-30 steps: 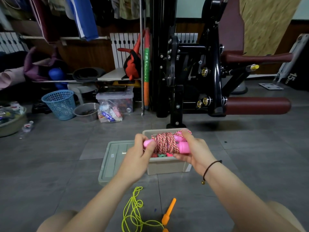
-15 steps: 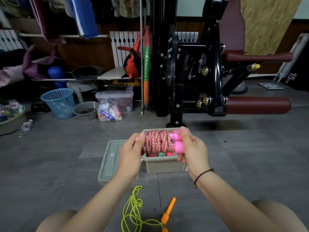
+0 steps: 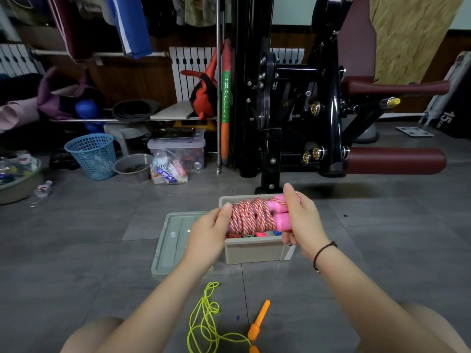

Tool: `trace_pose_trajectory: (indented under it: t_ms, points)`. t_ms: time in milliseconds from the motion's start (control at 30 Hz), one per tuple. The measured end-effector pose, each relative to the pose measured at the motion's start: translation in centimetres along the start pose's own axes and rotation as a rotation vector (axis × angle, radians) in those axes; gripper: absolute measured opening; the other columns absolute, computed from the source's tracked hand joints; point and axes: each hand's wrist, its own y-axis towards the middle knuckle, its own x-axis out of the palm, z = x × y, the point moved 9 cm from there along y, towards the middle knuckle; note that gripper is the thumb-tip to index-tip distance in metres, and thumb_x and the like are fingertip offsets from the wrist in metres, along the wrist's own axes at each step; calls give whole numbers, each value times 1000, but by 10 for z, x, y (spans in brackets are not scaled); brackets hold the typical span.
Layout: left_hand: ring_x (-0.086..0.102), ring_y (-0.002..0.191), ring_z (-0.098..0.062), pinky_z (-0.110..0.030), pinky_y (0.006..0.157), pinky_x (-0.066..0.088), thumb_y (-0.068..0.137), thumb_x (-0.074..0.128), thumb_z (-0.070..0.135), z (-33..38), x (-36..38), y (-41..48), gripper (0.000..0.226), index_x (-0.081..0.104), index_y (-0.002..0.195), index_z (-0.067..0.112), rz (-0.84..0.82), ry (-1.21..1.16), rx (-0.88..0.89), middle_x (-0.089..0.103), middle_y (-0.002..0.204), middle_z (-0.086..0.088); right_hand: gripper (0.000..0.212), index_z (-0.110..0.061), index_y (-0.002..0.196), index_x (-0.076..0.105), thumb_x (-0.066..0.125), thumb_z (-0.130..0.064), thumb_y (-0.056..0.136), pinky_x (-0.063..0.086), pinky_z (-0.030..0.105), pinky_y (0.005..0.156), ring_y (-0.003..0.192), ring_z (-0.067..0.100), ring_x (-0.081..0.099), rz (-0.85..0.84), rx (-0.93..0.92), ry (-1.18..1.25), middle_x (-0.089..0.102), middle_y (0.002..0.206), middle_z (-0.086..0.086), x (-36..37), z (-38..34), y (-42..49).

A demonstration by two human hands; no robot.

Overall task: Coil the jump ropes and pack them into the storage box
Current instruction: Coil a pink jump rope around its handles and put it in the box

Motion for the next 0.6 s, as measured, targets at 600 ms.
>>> trace_pose_trajectory:
  t_ms: [600]
  points:
    - [33, 67, -18, -30, 60, 13, 92, 12, 43, 27, 1, 0, 35, 35, 77, 21, 80, 567, 502, 37, 67, 6, 39, -19, 90, 59, 35, -49, 97, 25, 11, 29, 27, 0, 41, -150, 178, 57, 52, 38, -10, 7, 19, 5]
